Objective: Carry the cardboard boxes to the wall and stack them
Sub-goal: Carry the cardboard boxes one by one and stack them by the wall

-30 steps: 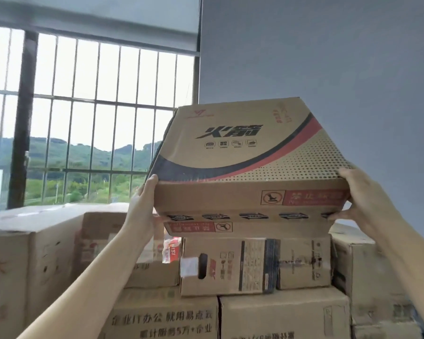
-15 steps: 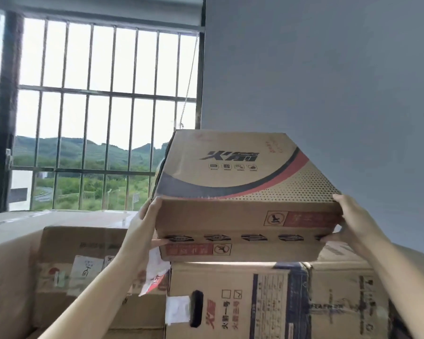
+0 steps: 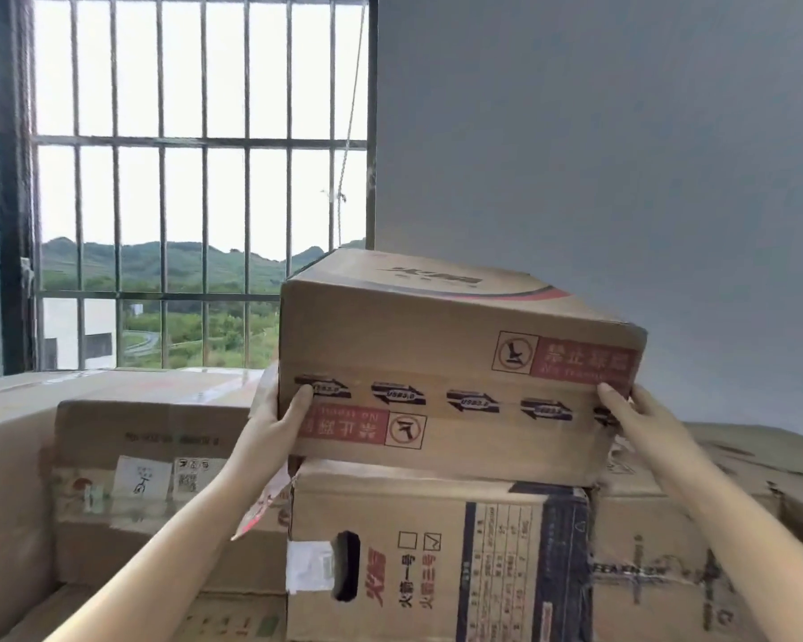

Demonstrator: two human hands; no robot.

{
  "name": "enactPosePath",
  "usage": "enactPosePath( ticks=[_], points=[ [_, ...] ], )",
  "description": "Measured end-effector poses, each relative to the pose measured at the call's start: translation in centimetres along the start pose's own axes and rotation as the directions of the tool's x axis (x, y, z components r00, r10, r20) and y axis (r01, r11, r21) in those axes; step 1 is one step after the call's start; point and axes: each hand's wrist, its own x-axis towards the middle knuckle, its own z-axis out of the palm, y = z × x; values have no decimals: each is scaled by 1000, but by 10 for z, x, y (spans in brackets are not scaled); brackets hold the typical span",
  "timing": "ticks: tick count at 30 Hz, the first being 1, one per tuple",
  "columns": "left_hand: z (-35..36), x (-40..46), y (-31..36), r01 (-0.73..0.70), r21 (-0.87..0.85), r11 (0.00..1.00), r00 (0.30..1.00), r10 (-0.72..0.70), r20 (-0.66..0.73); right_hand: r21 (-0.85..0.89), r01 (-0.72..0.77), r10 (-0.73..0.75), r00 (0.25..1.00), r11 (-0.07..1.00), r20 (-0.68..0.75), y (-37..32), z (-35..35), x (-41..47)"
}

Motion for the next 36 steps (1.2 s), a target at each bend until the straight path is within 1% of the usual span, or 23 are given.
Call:
enactPosePath(
  ticks=[2, 5, 7, 9, 12, 14, 19, 21, 22, 25, 26, 28, 30, 33, 36],
  points=[
    [9, -5, 6, 10, -27, 1000, 1000, -11, -15, 32, 59, -57, 997, 998, -57, -2, -4, 1],
    [26, -13, 7, 9, 41, 999, 999, -7, -41, 20, 128, -125, 984, 992, -125, -6, -15, 4],
    [34, -17, -2, 25, 2, 1000, 998, -24, -66, -1, 138, -137, 985, 990, -107, 0, -17, 1],
    [36, -18, -7, 51, -58, 997, 993, -56, -101, 15, 111, -109, 991, 994, -72, 12, -12, -2],
    [36, -19, -12, 47, -44, 998, 990, -53, -133, 17, 106, -105, 993, 994, -62, 21, -8, -1],
    [36, -22, -12, 31, -26, 999, 991, -34, -128, 35, 103, -101, 994, 994, -40, 20, -10, 1],
    [37, -30, -9, 10, -72, 997, 992, -19, -125, 3, 98, -98, 995, 995, 28, 23, -18, -6],
    [37, -37, -9, -27, -71, 997, 989, 16, -148, -23, 118, -117, 992, 993, 38, 24, -21, -15],
    [36, -43, -9, -53, -36, 998, 984, 46, -173, -55, 129, -128, 991, 990, 32, 24, -23, -22],
    [34, -69, -3, -150, 164, 975, 940, 192, -281, -175, 194, -201, 979, 965, -22, 26, -29, -49],
    [35, -78, -3, -212, 187, 959, 924, 259, -280, -198, 231, -241, 970, 952, -25, 28, -30, -61],
    [37, -98, -2, -333, 142, 932, 910, 357, -209, -222, 286, -293, 956, 932, 1, 34, -30, -86],
    [40, -119, -6, -367, 64, 928, 921, 373, -117, -202, 287, -283, 958, 936, 47, 43, -26, -112],
    [44, -153, -22, -293, -22, 956, 956, 293, 9, -152, 218, -199, 972, 964, 128, 60, -17, -158],
    [42, -191, -47, -202, -75, 976, 967, 211, 144, -137, 108, -83, 981, 985, 174, 82, -6, -213]
  ],
)
